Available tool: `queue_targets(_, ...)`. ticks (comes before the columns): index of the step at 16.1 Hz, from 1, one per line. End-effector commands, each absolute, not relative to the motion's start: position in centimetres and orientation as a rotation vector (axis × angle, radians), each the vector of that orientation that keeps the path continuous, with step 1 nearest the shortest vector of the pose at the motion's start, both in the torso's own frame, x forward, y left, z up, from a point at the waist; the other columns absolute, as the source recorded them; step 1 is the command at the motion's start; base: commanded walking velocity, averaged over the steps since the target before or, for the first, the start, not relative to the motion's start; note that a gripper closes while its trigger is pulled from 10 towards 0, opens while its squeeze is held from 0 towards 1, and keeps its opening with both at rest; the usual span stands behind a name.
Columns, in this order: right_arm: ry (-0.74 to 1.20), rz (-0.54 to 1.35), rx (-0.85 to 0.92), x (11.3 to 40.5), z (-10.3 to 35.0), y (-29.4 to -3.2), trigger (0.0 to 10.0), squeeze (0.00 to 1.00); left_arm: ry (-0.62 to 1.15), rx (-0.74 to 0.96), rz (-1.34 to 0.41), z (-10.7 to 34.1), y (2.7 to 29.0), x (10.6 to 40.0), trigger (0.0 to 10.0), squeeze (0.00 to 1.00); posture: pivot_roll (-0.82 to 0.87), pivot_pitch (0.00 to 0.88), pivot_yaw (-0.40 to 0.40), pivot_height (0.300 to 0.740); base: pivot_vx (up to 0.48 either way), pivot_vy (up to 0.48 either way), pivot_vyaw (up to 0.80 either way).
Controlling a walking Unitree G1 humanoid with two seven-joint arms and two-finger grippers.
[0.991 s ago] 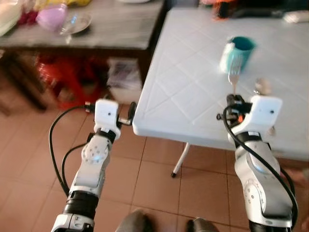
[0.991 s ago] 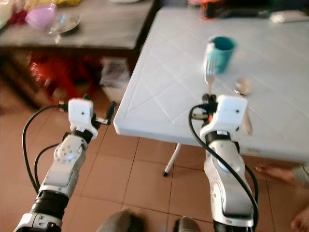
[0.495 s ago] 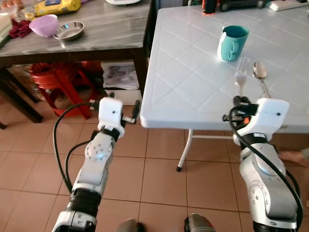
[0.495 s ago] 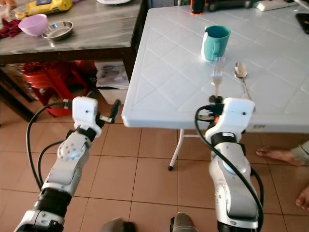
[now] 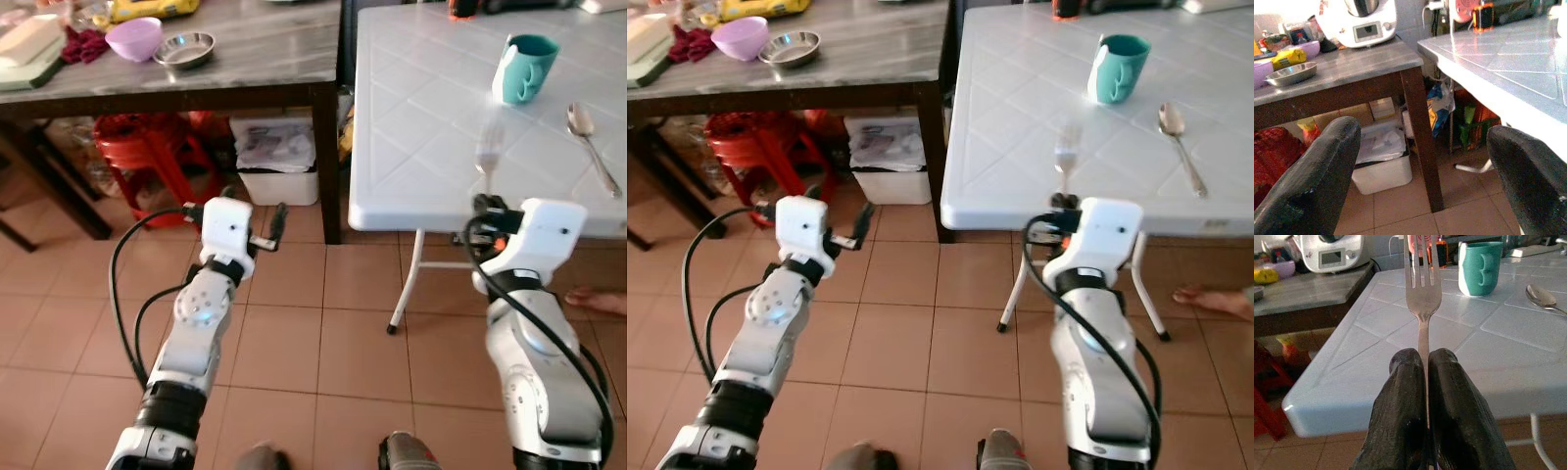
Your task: Setting the table
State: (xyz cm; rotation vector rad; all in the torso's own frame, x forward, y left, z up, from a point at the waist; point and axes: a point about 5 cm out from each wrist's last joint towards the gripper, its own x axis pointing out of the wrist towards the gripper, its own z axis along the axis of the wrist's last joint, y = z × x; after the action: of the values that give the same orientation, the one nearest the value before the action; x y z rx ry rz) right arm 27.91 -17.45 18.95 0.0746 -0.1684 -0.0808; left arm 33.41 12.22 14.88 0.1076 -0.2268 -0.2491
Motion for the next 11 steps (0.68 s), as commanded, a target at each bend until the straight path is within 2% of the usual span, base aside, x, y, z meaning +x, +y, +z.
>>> queue_targets(1, -0.190, -0.037, 0.086, 27.85, 19.42, -16.40, 10.0, 0.00, -0.204, 0.117, -0.212, 14.16, 13.55, 33.18, 10.0, 0.00, -0.17, 0.192, 0.100, 0.740, 0.000, 0.390, 0.00)
queue_targets(9, -0.192, -0.043, 0.083, 27.84, 19.42, -16.50, 10.0, 0.00, -0.208, 0.115, -0.215, 14.13, 13.46, 33.17, 10.0, 0.00, -0.18, 0.193, 0.101, 0.740, 0.000, 0.400, 0.00)
queue_targets(10, -0.191, -0.043, 0.082, 27.83, 19.43, -16.51, 10.0, 0.00, -0.243, 0.108, -0.240, 14.51, 13.39, 32.95, 10.0, 0.00, -0.18, 0.196, 0.101, 0.740, 0.000, 0.000, 0.00)
queue_targets(11, -0.192, -0.046, 0.078, 27.81, 19.44, -16.67, 10.0, 0.00, -0.227, 0.008, -0.247, 14.63, 13.73, 32.80, 10.0, 0.00, -0.18, 0.196, 0.101, 0.740, 0.000, 0.000, 0.00)
